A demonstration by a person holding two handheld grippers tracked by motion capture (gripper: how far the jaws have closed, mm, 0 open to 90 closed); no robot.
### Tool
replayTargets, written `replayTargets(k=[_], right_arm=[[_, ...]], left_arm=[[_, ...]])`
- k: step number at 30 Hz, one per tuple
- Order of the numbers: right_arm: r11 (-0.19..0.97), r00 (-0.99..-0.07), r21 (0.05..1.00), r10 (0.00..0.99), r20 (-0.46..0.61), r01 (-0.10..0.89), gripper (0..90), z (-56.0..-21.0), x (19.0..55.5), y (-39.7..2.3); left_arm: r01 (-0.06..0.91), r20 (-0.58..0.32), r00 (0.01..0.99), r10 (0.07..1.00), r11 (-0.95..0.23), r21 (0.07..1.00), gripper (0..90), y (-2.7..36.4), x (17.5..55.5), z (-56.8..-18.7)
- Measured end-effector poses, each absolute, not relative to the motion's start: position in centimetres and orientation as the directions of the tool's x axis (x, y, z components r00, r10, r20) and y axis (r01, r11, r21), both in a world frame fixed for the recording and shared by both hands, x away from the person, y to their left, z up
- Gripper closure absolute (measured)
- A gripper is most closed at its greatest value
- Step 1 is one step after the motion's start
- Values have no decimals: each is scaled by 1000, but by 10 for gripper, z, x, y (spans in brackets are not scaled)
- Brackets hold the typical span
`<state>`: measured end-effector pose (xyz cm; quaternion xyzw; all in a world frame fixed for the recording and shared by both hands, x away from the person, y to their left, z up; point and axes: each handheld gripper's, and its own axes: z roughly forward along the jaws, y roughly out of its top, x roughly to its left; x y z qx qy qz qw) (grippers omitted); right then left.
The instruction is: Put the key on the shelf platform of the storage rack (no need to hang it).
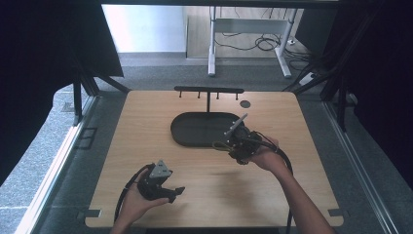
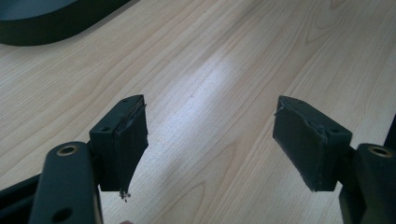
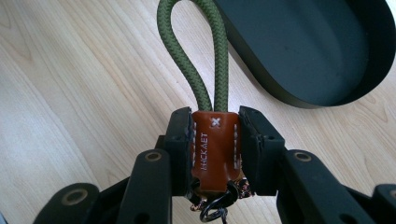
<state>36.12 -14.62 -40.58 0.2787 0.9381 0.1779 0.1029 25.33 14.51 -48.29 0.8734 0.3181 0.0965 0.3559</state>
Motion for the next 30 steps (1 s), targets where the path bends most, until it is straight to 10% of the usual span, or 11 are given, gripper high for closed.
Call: replayTargets(k=[30], right_arm=[[785, -826, 397, 554, -104, 476, 671, -400, 367, -137]], left_arm=[[484, -55, 779, 625, -542, 687, 270, 144, 253, -483]])
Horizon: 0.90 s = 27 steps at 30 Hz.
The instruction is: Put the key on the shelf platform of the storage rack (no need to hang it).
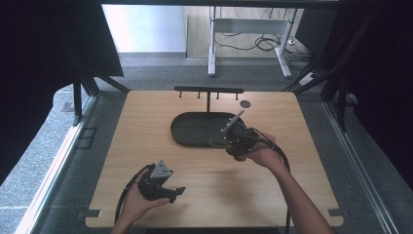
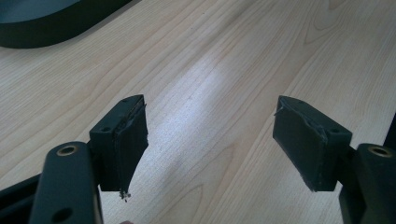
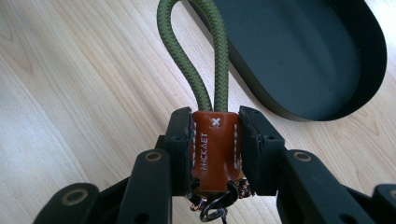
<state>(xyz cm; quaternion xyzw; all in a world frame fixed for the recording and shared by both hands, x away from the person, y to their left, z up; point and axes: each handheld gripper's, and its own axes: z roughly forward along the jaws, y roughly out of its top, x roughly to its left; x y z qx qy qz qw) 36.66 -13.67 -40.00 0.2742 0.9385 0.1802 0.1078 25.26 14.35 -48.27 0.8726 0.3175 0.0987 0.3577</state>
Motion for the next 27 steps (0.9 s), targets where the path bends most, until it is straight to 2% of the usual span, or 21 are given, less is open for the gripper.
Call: replayTargets(k=[27], right_arm=[[798, -843, 399, 528, -101, 452, 671, -397, 374, -119]], left_arm=[[480, -52, 781, 623, -545, 687, 269, 142, 253, -483]])
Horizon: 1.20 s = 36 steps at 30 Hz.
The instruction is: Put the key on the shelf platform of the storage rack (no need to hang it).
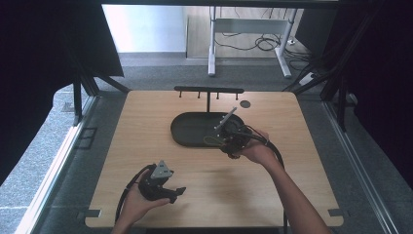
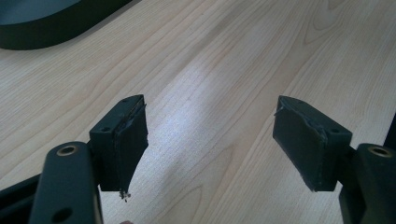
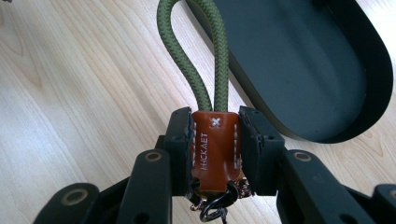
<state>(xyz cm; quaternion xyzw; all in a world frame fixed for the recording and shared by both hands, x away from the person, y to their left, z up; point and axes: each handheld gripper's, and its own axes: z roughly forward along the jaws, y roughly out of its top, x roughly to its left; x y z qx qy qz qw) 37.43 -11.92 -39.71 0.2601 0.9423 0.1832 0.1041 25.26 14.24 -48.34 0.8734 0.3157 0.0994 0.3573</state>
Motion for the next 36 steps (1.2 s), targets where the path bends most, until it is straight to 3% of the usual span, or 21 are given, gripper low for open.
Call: replayTargets(k=[36], right_arm=[[801, -844, 372, 530, -76, 469, 671, -409, 415, -94]], left_arm=[[480, -52, 786, 616, -555, 680, 269, 141, 253, -485]])
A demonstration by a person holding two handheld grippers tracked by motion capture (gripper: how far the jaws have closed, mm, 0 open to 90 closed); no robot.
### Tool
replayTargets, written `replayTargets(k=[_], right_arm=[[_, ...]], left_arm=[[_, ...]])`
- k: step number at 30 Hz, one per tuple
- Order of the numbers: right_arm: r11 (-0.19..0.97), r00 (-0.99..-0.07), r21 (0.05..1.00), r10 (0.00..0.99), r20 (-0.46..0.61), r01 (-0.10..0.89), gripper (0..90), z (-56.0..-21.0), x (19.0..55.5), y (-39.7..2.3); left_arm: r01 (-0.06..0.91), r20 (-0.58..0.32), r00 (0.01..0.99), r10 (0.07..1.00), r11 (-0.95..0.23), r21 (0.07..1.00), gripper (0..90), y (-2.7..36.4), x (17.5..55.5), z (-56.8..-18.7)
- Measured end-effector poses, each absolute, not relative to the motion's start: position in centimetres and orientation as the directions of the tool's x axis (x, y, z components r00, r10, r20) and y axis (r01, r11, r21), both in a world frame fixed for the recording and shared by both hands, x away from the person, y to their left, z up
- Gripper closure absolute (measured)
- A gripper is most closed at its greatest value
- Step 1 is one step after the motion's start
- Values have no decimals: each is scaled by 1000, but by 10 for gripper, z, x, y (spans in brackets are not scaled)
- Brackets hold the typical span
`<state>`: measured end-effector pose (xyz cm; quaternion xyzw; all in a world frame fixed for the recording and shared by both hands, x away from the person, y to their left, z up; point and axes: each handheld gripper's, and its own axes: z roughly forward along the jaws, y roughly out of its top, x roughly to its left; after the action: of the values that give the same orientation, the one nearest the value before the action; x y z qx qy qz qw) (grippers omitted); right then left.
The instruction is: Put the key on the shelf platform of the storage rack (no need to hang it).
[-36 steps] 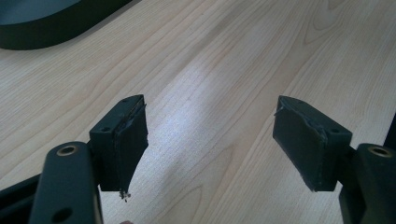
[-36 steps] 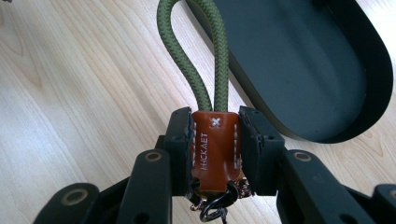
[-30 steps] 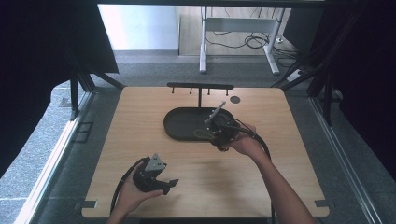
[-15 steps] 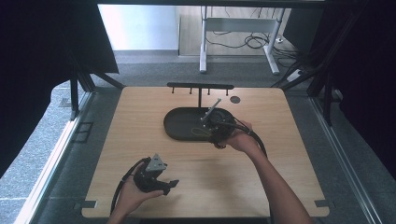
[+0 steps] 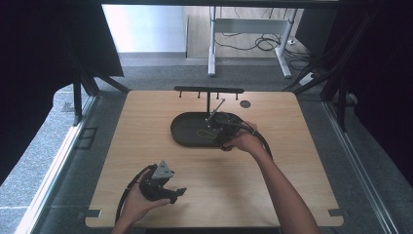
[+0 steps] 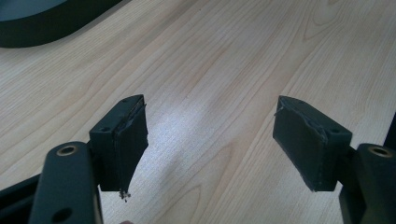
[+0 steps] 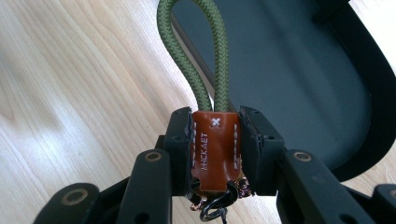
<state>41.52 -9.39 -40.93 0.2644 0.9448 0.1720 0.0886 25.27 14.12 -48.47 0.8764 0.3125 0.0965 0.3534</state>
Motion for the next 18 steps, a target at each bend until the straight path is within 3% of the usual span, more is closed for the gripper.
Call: replayTargets(k=[18], right_arm=[[774, -822, 376, 567, -56, 509, 670, -414, 439, -98]], left_arm=[[482, -52, 783, 620, -551, 681, 269, 142, 253, -484]])
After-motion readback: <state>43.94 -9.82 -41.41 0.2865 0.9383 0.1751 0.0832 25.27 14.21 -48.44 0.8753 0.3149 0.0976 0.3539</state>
